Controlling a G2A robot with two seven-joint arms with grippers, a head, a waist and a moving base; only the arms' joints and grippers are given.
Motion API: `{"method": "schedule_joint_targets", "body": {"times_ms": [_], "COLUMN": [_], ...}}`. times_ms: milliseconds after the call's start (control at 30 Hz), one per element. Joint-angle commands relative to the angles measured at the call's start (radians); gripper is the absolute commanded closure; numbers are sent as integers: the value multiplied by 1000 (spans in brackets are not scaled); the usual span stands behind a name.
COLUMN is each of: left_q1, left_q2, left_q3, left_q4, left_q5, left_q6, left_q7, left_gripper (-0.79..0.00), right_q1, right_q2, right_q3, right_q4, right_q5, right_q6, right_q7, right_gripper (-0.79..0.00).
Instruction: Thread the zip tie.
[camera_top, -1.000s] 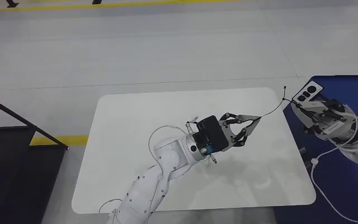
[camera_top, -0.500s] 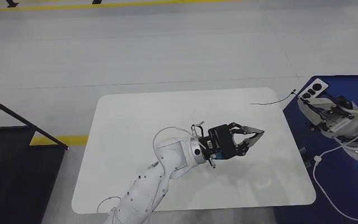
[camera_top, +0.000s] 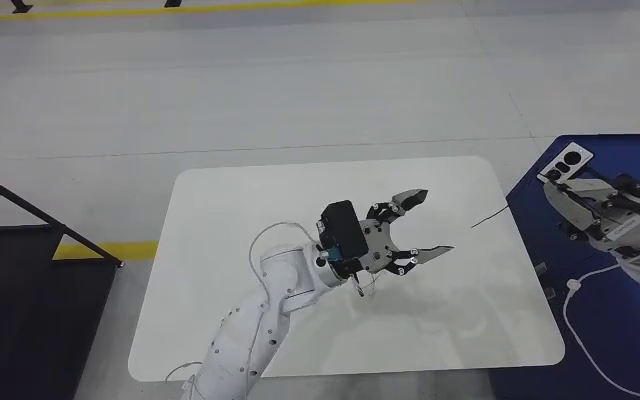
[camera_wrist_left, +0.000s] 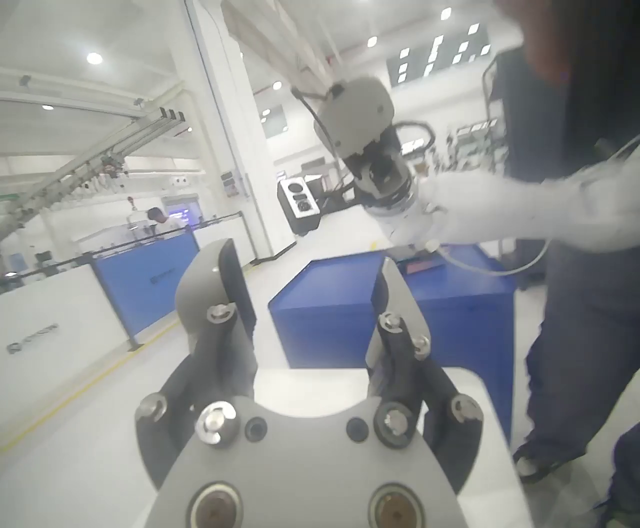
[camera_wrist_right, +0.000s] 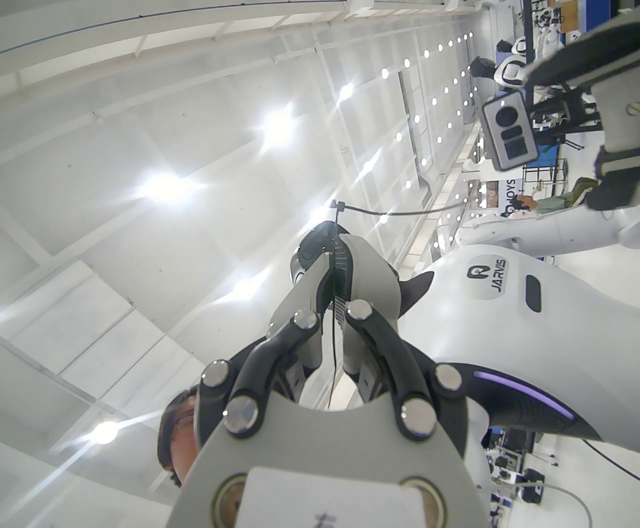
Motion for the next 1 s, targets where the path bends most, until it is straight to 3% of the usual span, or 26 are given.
{"method": "schedule_joint_targets", "body": {"times_ms": [0, 100, 300, 500, 633, 733, 967], "left_q1": [17, 56, 60, 88, 112, 151, 151], "left_q2": [13, 30, 31, 35, 49, 62, 62], "left_q3": [-68, -158, -164, -241, -368, -409, -409], "left_q4": [-63, -152, -159, -160, -237, -282, -282], "left_q5": [33, 10, 14, -106, -124, -111, -111], "left_q6": [4, 11, 13, 176, 284, 242, 242], "left_q7": [-49, -119, -135, -237, -378, -477, -477], "left_gripper": [-785, -785, -785, -785, -785, -785, -785], "right_q1": [1, 1, -4, 75, 177, 208, 204], "right_q2": [-1, -1, -8, -21, -31, -36, -36], "right_q3": [5, 5, -21, -92, -155, -181, -184], "right_q4": [6, 6, -73, -241, -308, -303, -300], "right_q5": [3, 3, -12, -62, -61, -61, -53], "right_q6": [5, 5, -7, -48, -56, -65, -65], "right_q7": [-17, -17, -50, -98, -136, -160, -164], "right_gripper": [0, 0, 0, 0, 0, 0, 0]}}
